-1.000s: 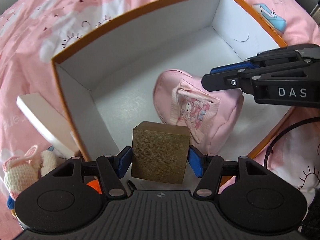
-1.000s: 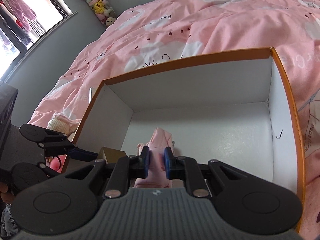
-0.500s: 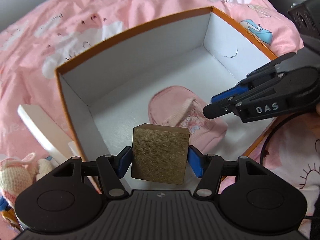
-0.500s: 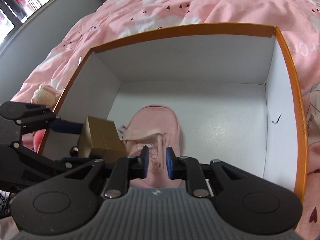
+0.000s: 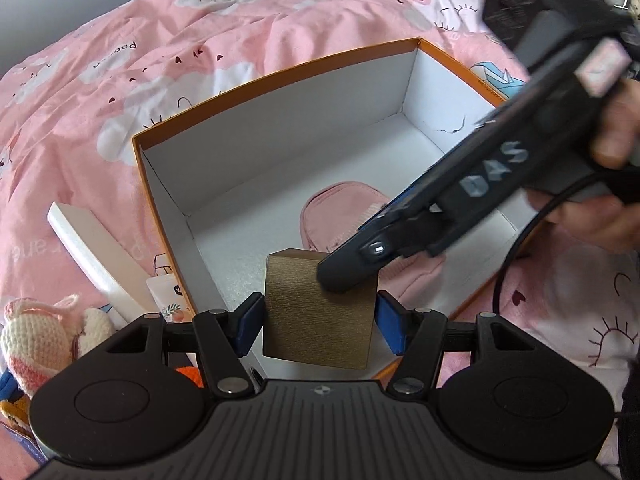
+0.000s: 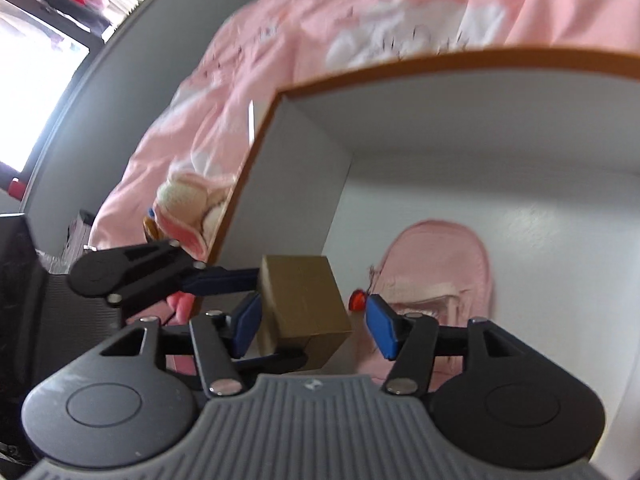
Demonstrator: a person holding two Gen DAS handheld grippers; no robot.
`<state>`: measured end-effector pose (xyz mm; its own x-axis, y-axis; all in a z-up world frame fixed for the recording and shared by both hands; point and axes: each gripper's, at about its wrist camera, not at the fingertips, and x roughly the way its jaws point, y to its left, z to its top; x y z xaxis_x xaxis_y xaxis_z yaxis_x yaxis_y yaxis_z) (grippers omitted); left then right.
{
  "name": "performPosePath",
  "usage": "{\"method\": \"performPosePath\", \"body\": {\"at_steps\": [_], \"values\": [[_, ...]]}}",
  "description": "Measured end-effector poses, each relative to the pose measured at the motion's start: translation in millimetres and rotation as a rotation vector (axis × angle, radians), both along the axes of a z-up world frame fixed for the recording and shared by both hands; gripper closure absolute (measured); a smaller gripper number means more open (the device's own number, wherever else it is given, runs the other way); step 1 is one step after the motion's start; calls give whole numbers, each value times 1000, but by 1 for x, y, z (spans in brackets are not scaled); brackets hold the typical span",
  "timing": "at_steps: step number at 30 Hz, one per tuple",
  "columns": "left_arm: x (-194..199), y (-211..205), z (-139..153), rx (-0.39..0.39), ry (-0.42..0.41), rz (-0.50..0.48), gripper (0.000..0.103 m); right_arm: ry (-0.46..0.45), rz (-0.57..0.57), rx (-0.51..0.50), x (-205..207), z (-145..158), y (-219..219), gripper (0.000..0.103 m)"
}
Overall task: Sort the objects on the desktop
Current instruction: 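Pass the brown cube from the left tool into the right tool's fingers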
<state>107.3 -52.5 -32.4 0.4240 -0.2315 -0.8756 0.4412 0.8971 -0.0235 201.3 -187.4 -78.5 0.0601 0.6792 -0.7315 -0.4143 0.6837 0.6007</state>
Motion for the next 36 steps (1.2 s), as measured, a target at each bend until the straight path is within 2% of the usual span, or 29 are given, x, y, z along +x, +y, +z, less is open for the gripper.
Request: {"method": "performPosePath", "body": {"at_steps": [4, 5, 12, 16, 19, 23, 25, 26, 29, 31, 36], "values": [[-3, 0, -1, 3, -3, -6, 33, 59, 37, 8, 4, -10, 8, 45], [-2, 0, -1, 5, 1, -5, 33, 59, 48, 9, 3, -10, 10, 50], [-1, 6, 6, 13, 27, -23, 33, -28, 113, -28, -3, 1, 21, 51], [-8, 17, 25, 11, 5, -33, 33, -89, 113, -101, -7, 3, 29, 54], [-15, 28, 37, -5, 9, -42, 34, -104, 127, -108, -11, 0, 36, 54], [-20, 44, 51, 36, -42, 10, 40, -193, 208, -140, -18, 1, 49, 55], [-17, 57, 54, 28, -34, 64, 42, -273, 281, -180, -24, 2, 56, 55], [-14, 63, 53, 32, -21, 98, 48, -309, 327, -199, -27, 2, 61, 55], [-4, 74, 45, 34, 12, 175, 56, -380, 444, -239, -35, -2, 71, 55], [0, 77, 38, 16, 38, 191, 60, -377, 467, -224, -33, -2, 72, 56], [4, 81, 27, -33, 77, 235, 61, -330, 520, -198, -29, -3, 72, 54]]}}
